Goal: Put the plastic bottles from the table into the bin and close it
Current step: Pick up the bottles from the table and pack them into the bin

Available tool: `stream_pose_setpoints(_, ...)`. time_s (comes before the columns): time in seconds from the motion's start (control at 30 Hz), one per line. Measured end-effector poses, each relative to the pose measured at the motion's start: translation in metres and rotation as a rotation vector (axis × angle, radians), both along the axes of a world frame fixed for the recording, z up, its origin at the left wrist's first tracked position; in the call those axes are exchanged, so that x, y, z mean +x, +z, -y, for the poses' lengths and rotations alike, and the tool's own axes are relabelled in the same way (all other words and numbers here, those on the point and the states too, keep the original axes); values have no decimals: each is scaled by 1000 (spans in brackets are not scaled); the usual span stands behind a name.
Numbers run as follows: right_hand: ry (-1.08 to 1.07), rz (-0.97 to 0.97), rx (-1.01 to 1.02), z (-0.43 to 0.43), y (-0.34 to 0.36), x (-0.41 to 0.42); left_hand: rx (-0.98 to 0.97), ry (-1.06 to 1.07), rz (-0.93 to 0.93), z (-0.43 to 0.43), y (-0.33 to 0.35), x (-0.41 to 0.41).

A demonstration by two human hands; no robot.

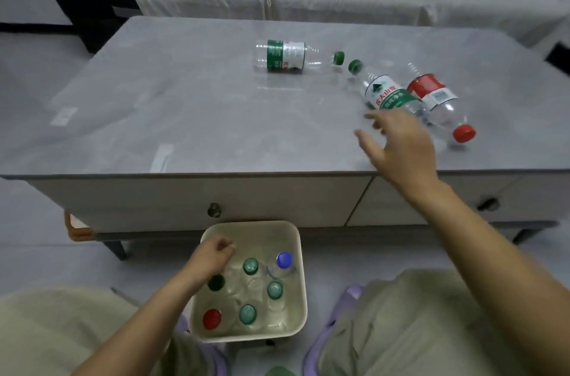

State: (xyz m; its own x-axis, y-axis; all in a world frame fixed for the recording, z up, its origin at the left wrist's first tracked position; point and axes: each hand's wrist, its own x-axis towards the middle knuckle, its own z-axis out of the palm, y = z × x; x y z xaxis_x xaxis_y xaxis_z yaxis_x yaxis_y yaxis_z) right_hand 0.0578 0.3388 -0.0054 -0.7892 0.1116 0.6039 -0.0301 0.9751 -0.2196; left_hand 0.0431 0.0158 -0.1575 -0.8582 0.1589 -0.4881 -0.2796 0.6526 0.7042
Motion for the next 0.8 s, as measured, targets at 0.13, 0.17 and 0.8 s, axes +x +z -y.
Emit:
stream_pose_setpoints(0.13,-425,187,-115,-74,37,-33,127,-97,-185,-38,62,-3)
stream_pose_setpoints(0.17,-461,262,-113,-83,34,-38,186,-106,-219,-51,77,-7)
stream_pose_setpoints(0.8,288,509,-574,-6,21,9,993,284,-195,-153,224,-86)
